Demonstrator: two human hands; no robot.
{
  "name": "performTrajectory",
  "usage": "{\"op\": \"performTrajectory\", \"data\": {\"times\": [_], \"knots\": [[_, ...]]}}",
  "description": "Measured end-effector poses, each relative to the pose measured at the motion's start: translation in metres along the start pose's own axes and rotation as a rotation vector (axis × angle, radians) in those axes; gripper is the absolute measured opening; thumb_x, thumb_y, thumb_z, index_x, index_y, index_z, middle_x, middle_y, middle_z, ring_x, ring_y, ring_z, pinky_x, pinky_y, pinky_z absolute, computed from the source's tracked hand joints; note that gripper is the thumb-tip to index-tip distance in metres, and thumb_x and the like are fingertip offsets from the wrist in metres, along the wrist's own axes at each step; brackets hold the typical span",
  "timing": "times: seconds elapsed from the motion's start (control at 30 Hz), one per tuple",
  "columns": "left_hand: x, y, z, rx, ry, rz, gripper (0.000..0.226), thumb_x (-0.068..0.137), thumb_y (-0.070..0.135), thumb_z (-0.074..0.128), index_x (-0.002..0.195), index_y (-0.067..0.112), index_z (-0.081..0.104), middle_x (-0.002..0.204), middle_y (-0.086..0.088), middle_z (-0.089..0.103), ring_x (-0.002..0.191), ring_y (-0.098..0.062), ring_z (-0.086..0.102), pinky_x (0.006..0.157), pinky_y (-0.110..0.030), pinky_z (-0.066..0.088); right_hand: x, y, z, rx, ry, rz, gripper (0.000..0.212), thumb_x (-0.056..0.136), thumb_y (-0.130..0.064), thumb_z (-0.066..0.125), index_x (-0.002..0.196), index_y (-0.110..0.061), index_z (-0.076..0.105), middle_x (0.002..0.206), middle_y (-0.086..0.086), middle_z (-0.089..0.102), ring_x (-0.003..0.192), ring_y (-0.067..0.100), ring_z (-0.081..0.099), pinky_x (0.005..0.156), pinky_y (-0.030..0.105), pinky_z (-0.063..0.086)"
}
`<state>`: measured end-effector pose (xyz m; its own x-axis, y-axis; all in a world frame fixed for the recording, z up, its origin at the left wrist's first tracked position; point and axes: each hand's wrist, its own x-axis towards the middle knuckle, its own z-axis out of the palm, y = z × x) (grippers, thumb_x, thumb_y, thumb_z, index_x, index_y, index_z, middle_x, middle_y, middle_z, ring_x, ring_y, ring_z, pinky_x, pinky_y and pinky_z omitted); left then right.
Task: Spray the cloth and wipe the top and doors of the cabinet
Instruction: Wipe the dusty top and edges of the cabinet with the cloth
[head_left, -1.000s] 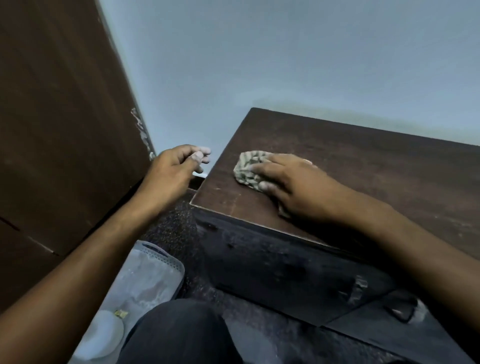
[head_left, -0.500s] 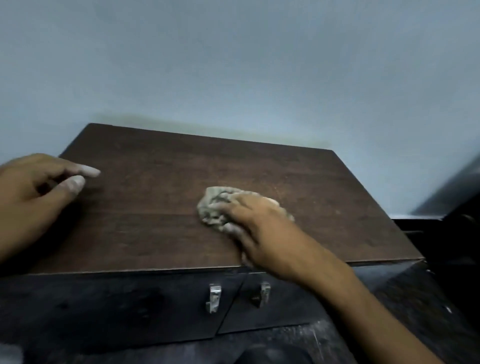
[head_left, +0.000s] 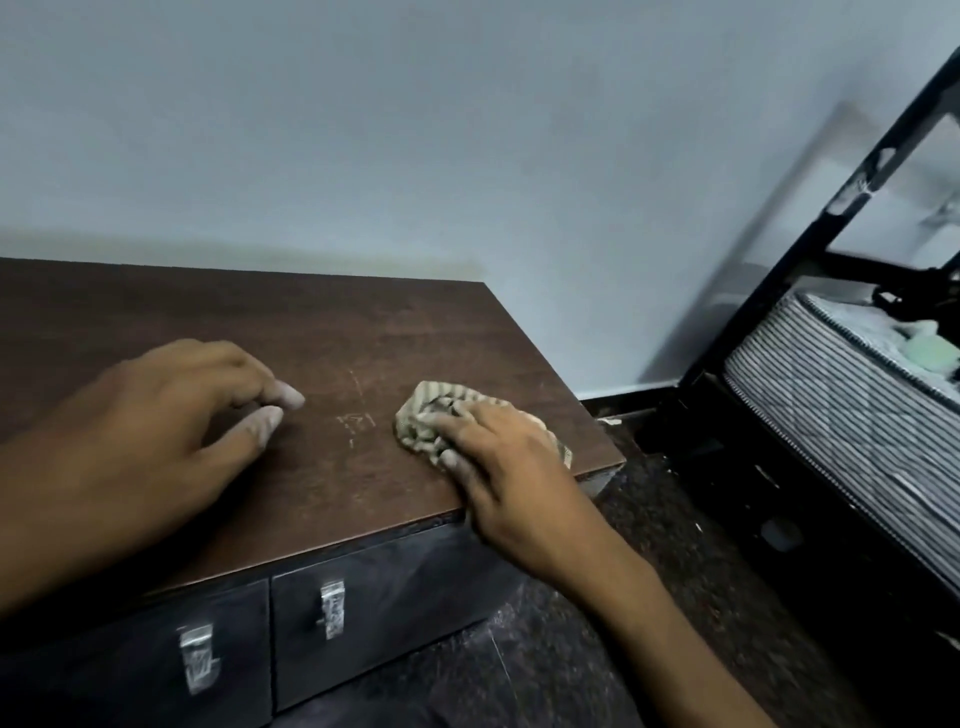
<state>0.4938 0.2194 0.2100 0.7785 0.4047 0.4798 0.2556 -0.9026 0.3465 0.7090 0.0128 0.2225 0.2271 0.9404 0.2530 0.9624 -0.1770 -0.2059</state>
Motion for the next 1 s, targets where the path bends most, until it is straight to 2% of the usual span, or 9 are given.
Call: {"op": "performTrajectory", "data": {"times": [0.1, 0.27, 0.37, 0.47, 0.57, 0.67, 0.8, 0.87, 1.0], "knots": [[0.013, 0.023, 0.011, -0.044, -0.048, 0.044, 0.026, 0.091, 0.056, 0.040, 0.105, 0.047, 0.060, 0.107, 0.036, 0.054, 0.101, 0.011, 0.050, 0.077, -0.020, 0.041, -0.010, 0.023, -0.008, 0.014, 0.002, 0.004, 0.036, 0.098, -0.029, 0.051, 0.133, -0.028, 0.058, 0.132, 0.002, 0.060, 0.126, 0.018, 0.049, 0.111, 0.030, 0.032], [0.030, 0.053, 0.026, -0.071, -0.053, 0.086, 0.019, 0.090, 0.042, 0.050, 0.101, 0.040, 0.066, 0.100, 0.028, 0.058, 0.096, 0.006, 0.047, 0.082, -0.019, 0.038, -0.001, 0.070, -0.028, -0.015, 0.072, 0.282, 0.036, 0.100, -0.020, 0.053, 0.136, -0.018, 0.058, 0.136, 0.006, 0.058, 0.129, 0.024, 0.049, 0.111, 0.031, 0.033], [0.031, 0.061, 0.029, -0.101, -0.059, 0.077, 0.023, 0.092, 0.038, 0.050, 0.104, 0.034, 0.070, 0.099, 0.027, 0.057, 0.096, 0.004, 0.047, 0.082, -0.014, 0.034, -0.017, 0.046, -0.008, -0.017, 0.099, 0.146, 0.037, 0.101, -0.029, 0.047, 0.136, -0.022, 0.057, 0.133, 0.001, 0.059, 0.127, 0.020, 0.050, 0.111, 0.038, 0.035], [0.030, 0.064, 0.026, -0.105, -0.094, 0.081, 0.028, 0.088, 0.040, 0.050, 0.106, 0.032, 0.070, 0.101, 0.024, 0.059, 0.098, 0.003, 0.048, 0.083, -0.016, 0.035, -0.039, 0.028, -0.004, 0.093, 0.079, 0.007, 0.042, 0.103, -0.035, 0.038, 0.144, -0.031, 0.044, 0.135, -0.009, 0.053, 0.128, 0.010, 0.045, 0.112, 0.035, 0.031], [0.027, 0.067, 0.020, -0.114, -0.126, 0.066, 0.031, 0.087, 0.040, 0.049, 0.108, 0.031, 0.070, 0.103, 0.021, 0.061, 0.101, -0.001, 0.052, 0.087, -0.025, 0.040, -0.048, 0.045, -0.020, 0.198, -0.034, -0.013, 0.055, 0.100, -0.030, 0.041, 0.153, -0.025, 0.029, 0.154, -0.008, 0.038, 0.143, 0.009, 0.032, 0.120, 0.038, 0.022], [0.025, 0.072, 0.020, -0.146, -0.129, 0.061, 0.029, 0.089, 0.039, 0.050, 0.109, 0.032, 0.069, 0.104, 0.020, 0.060, 0.102, -0.001, 0.052, 0.087, -0.023, 0.040, -0.053, 0.075, -0.035, 0.099, -0.186, -0.069, 0.063, 0.099, -0.038, 0.043, 0.156, -0.028, 0.019, 0.160, -0.005, 0.028, 0.147, 0.009, 0.024, 0.123, 0.042, 0.020], [0.027, 0.085, 0.028, -0.187, -0.156, 0.087, 0.026, 0.091, 0.032, 0.055, 0.113, 0.030, 0.068, 0.108, 0.019, 0.059, 0.105, 0.000, 0.049, 0.093, -0.024, 0.041, -0.051, 0.096, -0.041, -0.147, -0.147, -0.094, 0.054, 0.102, -0.045, 0.039, 0.150, -0.024, 0.030, 0.146, 0.010, 0.043, 0.135, 0.024, 0.041, 0.113, 0.049, 0.038], [0.031, 0.091, 0.032, -0.186, -0.163, 0.109, 0.027, 0.092, 0.032, 0.054, 0.115, 0.028, 0.067, 0.109, 0.019, 0.058, 0.107, 0.000, 0.048, 0.095, -0.025, 0.041, -0.046, 0.086, -0.029, -0.174, -0.081, -0.172, 0.050, 0.101, -0.040, 0.041, 0.147, -0.020, 0.036, 0.141, 0.012, 0.046, 0.130, 0.026, 0.044, 0.111, 0.044, 0.039], [0.041, 0.104, 0.038, -0.175, -0.193, 0.144, 0.028, 0.092, 0.032, 0.054, 0.117, 0.030, 0.066, 0.111, 0.020, 0.057, 0.110, -0.001, 0.048, 0.098, -0.027, 0.041, -0.050, 0.078, -0.008, -0.112, -0.063, -0.239, 0.047, 0.103, -0.035, 0.039, 0.149, -0.029, 0.030, 0.142, 0.004, 0.042, 0.129, 0.021, 0.043, 0.109, 0.038, 0.034]]}}
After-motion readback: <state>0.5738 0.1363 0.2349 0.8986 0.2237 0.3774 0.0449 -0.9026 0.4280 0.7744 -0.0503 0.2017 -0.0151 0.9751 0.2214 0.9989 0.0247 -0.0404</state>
